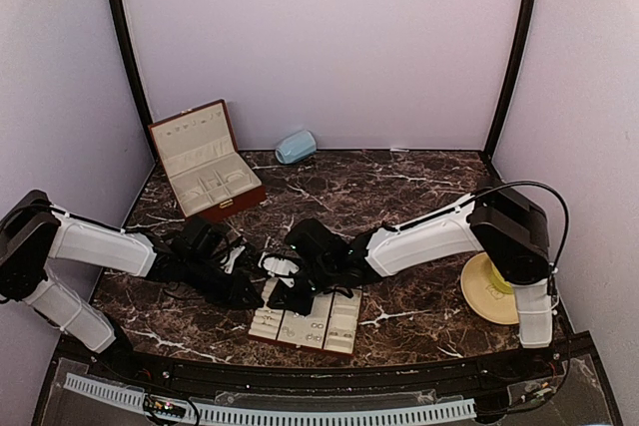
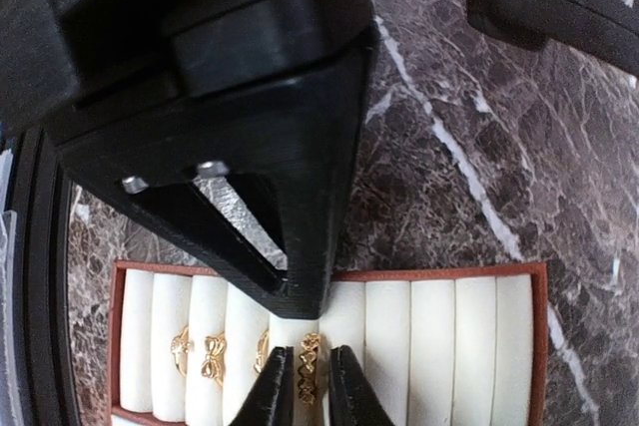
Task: Organize the mixed jewelry
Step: Insert the ring into the ring tray.
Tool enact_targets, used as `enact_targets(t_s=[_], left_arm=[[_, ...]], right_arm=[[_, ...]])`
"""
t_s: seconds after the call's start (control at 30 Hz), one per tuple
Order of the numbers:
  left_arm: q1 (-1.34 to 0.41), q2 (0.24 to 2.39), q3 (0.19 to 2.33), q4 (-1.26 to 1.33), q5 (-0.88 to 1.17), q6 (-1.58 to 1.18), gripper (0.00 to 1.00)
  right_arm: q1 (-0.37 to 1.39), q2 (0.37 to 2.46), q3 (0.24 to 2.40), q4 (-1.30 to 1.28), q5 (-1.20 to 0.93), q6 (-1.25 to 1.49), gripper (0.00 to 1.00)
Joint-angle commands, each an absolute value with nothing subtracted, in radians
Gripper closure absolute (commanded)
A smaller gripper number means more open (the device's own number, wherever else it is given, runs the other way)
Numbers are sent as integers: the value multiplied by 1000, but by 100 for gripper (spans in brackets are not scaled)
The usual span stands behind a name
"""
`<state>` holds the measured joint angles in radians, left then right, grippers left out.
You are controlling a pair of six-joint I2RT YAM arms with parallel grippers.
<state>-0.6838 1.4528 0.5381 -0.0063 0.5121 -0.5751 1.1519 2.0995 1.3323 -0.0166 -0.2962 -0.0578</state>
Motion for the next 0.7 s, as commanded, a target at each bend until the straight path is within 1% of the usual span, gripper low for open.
enact_targets(t_s=[0.0, 0.03, 0.13, 0.23, 0.4, 0.67], left_arm=[[-690, 1453, 545, -45, 493, -557, 76], [-690, 1452, 544, -44, 493, -558, 76], [-690, 1449, 543, -43, 493, -559, 76], [-690, 1445, 542, -43, 490, -560, 76], [-690, 1443, 542, -40, 488, -561, 76], [-690, 1448, 542, -34, 493, -561, 76]], right_arm=[[1149, 2037, 1307, -45, -264, -33, 72], [1145, 2022, 1301, -33, -279, -20, 67], [1122, 1981, 1284, -5, -341, 30, 59], [1109, 1952, 1275, 54, -374, 73, 57], [1117, 1974, 1317, 44, -386, 119, 69], [1152, 2025, 1362, -31, -336, 79, 86]])
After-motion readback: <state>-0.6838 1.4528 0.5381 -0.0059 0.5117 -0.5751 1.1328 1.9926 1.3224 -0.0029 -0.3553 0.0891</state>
